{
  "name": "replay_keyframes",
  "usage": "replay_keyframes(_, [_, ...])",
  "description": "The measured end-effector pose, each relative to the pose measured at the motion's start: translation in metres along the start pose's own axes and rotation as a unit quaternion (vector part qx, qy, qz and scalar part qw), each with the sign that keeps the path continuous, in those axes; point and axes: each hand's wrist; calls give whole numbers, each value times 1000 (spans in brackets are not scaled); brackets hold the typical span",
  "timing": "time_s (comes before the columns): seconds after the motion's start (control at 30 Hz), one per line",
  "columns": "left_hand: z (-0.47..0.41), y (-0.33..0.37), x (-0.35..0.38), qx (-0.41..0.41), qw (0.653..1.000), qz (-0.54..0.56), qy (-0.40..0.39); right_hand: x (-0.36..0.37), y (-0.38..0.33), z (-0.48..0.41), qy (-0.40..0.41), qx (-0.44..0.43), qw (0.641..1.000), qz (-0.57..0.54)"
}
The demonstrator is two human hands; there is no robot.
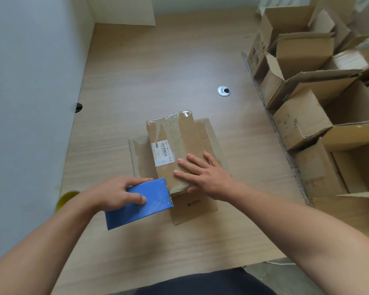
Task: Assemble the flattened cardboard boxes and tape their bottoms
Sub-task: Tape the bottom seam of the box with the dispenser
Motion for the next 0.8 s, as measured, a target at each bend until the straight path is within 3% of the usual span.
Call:
replay_keyframes(0.1, [5,-4,7,5,1000,8,23,4,-2,1,32,7,999,16])
replay_keyframes(0.27, [17,-13,12,24,999,-15,44,5,0,1,15,8,1000,21])
replay_keyframes(0.53, [47,-51,0,-31,996,-25,77,5,0,-1,-24,13,1000,14])
replay_keyframes(0.8, [1,-39,18,-115,957,-168,204,9,2,-4,-62,32,998,6])
Point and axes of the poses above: each hand's wrist, its own z-axis away from the middle knuckle, its own x-axis out of the palm, y = z × x, and after that the axes turned 12 degrees about -y, right-handed
